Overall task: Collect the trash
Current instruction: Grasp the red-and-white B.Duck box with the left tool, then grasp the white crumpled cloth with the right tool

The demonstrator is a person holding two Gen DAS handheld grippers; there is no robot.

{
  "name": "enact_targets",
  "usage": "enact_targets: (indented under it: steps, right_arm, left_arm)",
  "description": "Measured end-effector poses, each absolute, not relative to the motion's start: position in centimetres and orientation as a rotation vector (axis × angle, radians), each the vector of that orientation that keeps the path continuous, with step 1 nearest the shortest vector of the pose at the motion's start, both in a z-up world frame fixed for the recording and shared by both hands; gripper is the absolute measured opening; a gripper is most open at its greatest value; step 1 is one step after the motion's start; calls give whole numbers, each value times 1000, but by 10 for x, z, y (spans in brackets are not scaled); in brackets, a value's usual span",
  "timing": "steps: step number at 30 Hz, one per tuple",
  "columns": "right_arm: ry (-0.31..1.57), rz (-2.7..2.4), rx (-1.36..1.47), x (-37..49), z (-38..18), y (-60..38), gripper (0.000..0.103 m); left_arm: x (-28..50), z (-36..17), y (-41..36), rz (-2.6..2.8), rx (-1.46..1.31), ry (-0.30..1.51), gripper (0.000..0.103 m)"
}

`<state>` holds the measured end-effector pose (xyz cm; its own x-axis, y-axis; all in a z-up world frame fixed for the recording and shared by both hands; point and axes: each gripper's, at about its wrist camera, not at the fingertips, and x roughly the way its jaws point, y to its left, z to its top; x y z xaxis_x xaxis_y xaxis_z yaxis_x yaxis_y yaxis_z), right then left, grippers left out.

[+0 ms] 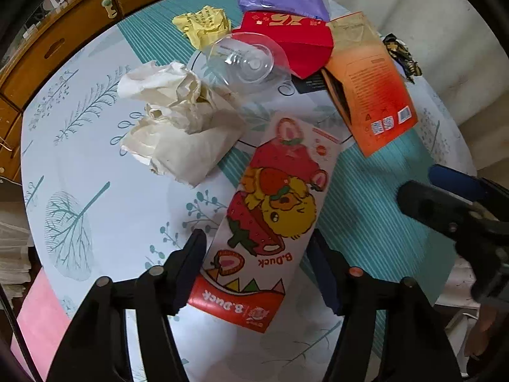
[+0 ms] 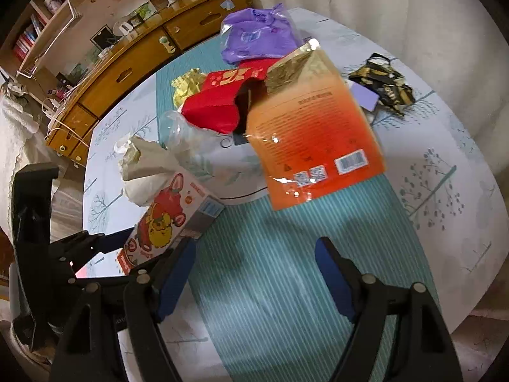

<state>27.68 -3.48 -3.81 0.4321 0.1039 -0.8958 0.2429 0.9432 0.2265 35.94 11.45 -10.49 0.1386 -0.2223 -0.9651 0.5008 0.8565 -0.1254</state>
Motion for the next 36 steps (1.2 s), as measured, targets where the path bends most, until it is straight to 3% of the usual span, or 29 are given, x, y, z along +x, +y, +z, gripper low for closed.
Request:
enact_targets:
  steps: [14, 28, 32, 33, 36]
  right_arm:
    - [1107, 103, 254, 325, -26, 24, 78]
    - [998, 122, -67, 379, -38, 88, 75]
    - [1019, 104, -132, 390, -52, 90, 63]
    - [1023, 103, -145, 392, -54, 91, 48]
    - [1006, 83, -191, 390, -55, 92, 20]
  left_arm:
    - [325, -78, 192, -431, 92, 1306, 55]
    - [362, -59, 282, -257, -128, 1233, 55]
    - [372, -59, 281, -252, -138, 1218, 55]
    - [373, -60, 282, -252, -140, 1216, 55]
    - [372, -59, 279, -251, -145, 1211, 55]
